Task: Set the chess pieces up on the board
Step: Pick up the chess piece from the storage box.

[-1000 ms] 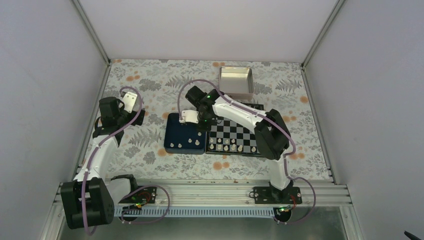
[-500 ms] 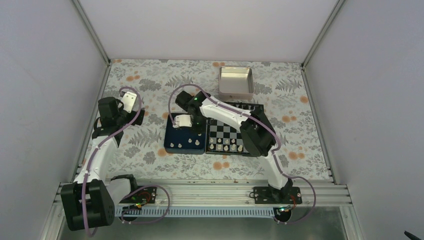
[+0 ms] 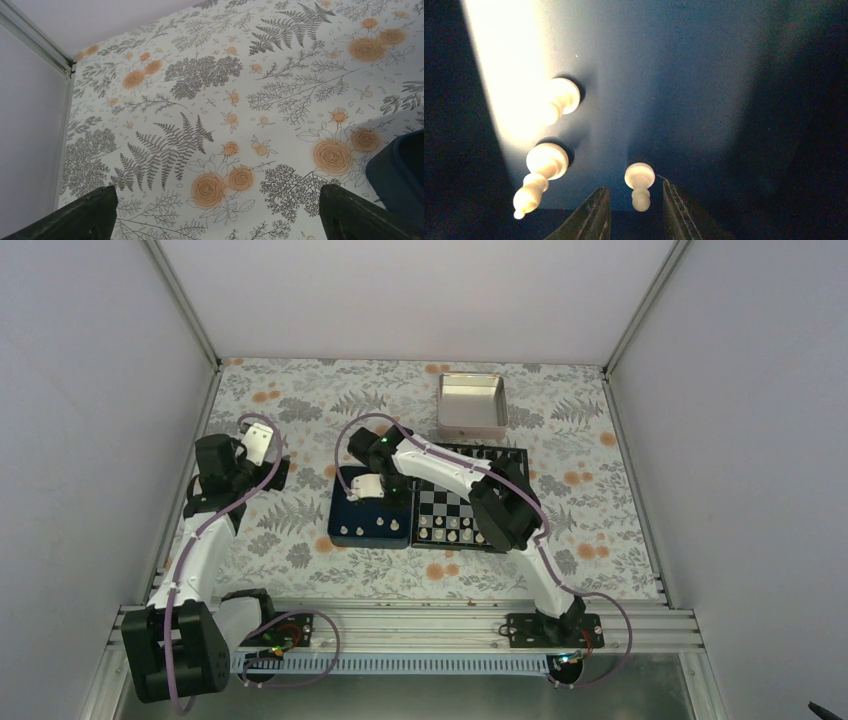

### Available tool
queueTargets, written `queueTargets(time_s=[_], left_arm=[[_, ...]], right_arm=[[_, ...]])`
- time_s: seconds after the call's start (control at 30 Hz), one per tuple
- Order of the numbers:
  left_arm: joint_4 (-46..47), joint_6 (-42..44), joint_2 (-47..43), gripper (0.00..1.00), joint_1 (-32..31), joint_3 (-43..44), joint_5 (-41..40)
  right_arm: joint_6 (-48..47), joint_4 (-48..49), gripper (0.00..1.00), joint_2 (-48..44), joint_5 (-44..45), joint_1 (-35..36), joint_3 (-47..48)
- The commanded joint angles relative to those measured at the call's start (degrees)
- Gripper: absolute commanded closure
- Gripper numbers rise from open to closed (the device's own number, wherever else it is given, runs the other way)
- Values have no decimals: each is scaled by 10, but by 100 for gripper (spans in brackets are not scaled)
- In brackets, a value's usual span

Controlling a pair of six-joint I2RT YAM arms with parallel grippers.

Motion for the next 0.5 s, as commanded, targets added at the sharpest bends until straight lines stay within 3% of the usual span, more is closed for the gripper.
queueTargets(time_s=[0.0,0.47], left_arm=[[-2,3,-11,0,5,-2,17],[-4,5,-14,0,10,-2,30]], right_arm=[[1,-15,71,15,21,7,18],[4,-32,72,57,17,7,53]])
